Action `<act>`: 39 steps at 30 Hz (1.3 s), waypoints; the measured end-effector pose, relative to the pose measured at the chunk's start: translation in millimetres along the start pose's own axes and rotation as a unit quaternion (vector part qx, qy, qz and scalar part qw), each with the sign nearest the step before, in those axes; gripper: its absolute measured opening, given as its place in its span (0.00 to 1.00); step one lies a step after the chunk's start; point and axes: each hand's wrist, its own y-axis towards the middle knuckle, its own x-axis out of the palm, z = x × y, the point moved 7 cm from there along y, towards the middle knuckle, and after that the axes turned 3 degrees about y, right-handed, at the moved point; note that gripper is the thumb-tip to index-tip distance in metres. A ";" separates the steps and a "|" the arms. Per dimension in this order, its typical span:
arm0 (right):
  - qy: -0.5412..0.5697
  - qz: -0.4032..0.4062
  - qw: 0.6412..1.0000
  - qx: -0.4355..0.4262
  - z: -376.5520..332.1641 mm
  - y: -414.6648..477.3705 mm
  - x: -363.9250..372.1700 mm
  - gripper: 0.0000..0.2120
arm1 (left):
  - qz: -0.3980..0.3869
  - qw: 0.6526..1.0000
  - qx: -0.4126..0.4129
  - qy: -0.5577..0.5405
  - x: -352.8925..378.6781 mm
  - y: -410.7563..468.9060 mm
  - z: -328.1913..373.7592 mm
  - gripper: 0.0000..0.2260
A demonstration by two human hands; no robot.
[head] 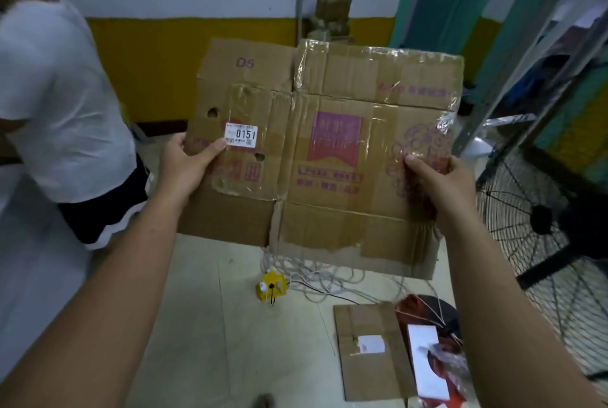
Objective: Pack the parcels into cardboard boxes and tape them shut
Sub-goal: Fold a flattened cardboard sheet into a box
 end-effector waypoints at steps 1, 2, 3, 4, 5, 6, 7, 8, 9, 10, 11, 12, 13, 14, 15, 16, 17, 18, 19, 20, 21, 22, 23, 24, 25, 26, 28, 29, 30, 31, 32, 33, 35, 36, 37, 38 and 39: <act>0.001 0.000 1.000 0.001 1.1 9.9 12.8 0.16 | -0.002 1.000 -0.001 -0.003 2.8 14.6 -4.2 0.25; 0.002 -0.004 1.000 0.000 2.5 19.5 25.3 0.15 | -0.001 1.000 -0.003 -0.004 4.9 28.1 -9.0 0.25; -0.003 -0.007 1.000 0.002 4.4 28.3 36.5 0.14 | 0.000 1.000 -0.005 -0.003 6.5 40.1 -13.6 0.24; -0.010 -0.008 1.000 0.006 7.3 37.3 46.5 0.15 | -0.001 1.000 -0.007 -0.001 8.2 50.7 -17.5 0.23; -0.015 -0.008 1.000 0.011 8.9 46.0 56.2 0.17 | 0.000 1.000 -0.011 -0.002 9.6 61.5 -21.2 0.22; -0.020 -0.008 1.000 0.017 11.7 56.3 64.3 0.19 | 0.001 1.000 -0.016 -0.003 11.2 71.2 -25.0 0.21; -0.024 -0.010 0.999 0.022 14.6 65.4 72.6 0.21 | 0.003 1.000 -0.022 -0.002 12.9 80.9 -29.3 0.21; -0.027 -0.013 0.999 0.026 17.6 75.7 80.8 0.21 | 0.002 1.000 -0.026 0.000 15.3 90.9 -33.2 0.21; -0.027 -0.014 0.999 0.031 20.5 85.7 88.5 0.21 | 0.002 1.000 -0.028 0.003 17.9 101.0 -37.4 0.21; -0.025 -0.016 0.999 0.033 24.4 96.2 95.1 0.20 | 0.004 1.000 -0.030 0.008 21.1 110.4 -41.5 0.22; -0.024 -0.019 0.999 0.036 27.6 106.6 102.4 0.20 | 0.010 0.999 -0.033 0.012 24.3 119.7 -45.4 0.23; -0.025 -0.024 0.999 0.036 31.3 117.9 109.6 0.19 | 0.015 0.999 -0.038 0.017 28.1 128.8 -49.2 0.24; -0.028 -0.028 0.999 0.037 35.3 129.6 116.1 0.18 | 0.018 0.999 -0.043 0.022 33.1 138.2 -53.0 0.24; -0.029 -0.032 0.998 0.038 40.0 142.3 121.9 0.17 | 0.020 0.998 -0.048 0.028 39.2 146.9 -56.0 0.24; -0.025 -0.037 0.998 0.041 44.5 155.5 127.5 0.16 | 0.021 0.998 -0.051 0.031 46.2 155.9 -58.4 0.25; -0.022 -0.038 0.998 0.044 50.8 171.2 131.8 0.17 | 0.022 0.998 -0.053 0.032 54.4 165.6 -60.5 0.25; -0.019 -0.037 0.998 0.045 56.2 186.8 135.8 0.19 | 0.022 0.998 -0.054 0.032 63.2 176.3 -62.2 0.24; -0.018 -0.036 0.998 0.044 62.0 204.7 139.1 0.21 | 0.022 0.998 -0.055 0.033 73.7 188.0 -63.2 0.23; -0.018 -0.036 0.998 0.045 67.6 223.1 142.2 0.22 | 0.023 0.997 -0.057 0.036 84.7 200.3 -64.4 0.21; -0.017 -0.041 0.998 0.044 73.1 241.6 145.5 0.23 | 0.024 0.997 -0.057 0.040 96.6 212.4 -64.9 0.20; -0.016 -0.044 0.998 0.047 78.5 260.3 148.5 0.23 | 0.026 0.997 -0.059 0.041 108.6 224.3 -65.5 0.21; -0.015 -0.046 0.998 0.048 83.7 280.1 151.0 0.22 | 0.029 0.997 -0.062 0.042 121.5 235.8 -65.6 0.22; -0.014 -0.049 0.998 0.048 87.9 299.7 152.3 0.20 | 0.031 0.996 -0.067 0.044 135.2 247.1 -65.6 0.23; -0.016 -0.053 0.997 0.050 92.1 318.3 154.1 0.19 | 0.035 0.996 -0.074 0.047 148.2 257.4 -66.5 0.24; -0.016 -0.056 0.997 0.053 94.7 336.0 156.2 0.19 | 0.038 0.995 -0.080 0.049 160.3 267.2 -66.8 0.25; -0.020 -0.056 0.997 0.054 97.9 354.5 157.2 0.19 | 0.041 0.994 -0.085 0.050 172.4 276.3 -66.3 0.26; -0.027 -0.057 0.996 0.055 103.2 389.7 159.8 0.20 | 0.045 0.993 -0.094 0.052 193.4 293.5 -65.9 0.26; -0.030 -0.056 0.996 0.058 105.2 406.4 161.4 0.19 | 0.046 0.993 -0.098 0.051 202.7 302.0 -65.1 0.25; -0.031 -0.056 0.996 0.062 106.3 421.7 163.3 0.17 | 0.044 0.993 -0.101 0.050 212.1 309.9 -63.7 0.23; -0.032 -0.057 0.996 0.063 106.5 435.8 165.1 0.16 | 0.044 0.992 -0.103 0.050 220.3 316.4 -60.1 0.22; -0.033 -0.059 0.996 0.062 106.4 448.5 167.7 0.16 | 0.045 0.993 -0.101 0.048 227.8 323.4 -56.7 0.22; -0.033 -0.060 0.996 0.061 105.8 459.6 170.0 0.18 | 0.047 0.993 -0.100 0.046 234.2 330.8 -53.1 0.21; -0.033 -0.060 0.996 0.057 106.0 480.7 174.6 0.20 | 0.044 0.993 -0.095 0.046 246.6 347.4 -49.1 0.18; -0.032 -0.062 0.996 0.055 107.8 491.0 177.2 0.20 | 0.039 0.994 -0.093 0.047 252.8 356.1 -47.8 0.16; -0.029 -0.063 0.996 0.056 109.9 500.6 180.3 0.20 | 0.036 0.994 -0.093 0.044 258.2 364.5 -45.8 0.14; -0.028 -0.063 0.996 0.058 112.5 510.7 183.9 0.21 | 0.033 0.994 -0.092 0.041 264.2 375.4 -47.2 0.13; -0.029 -0.064 0.996 0.060 114.4 520.2 188.3 0.21 | 0.032 0.994 -0.092 0.037 269.4 385.1 -47.9 0.13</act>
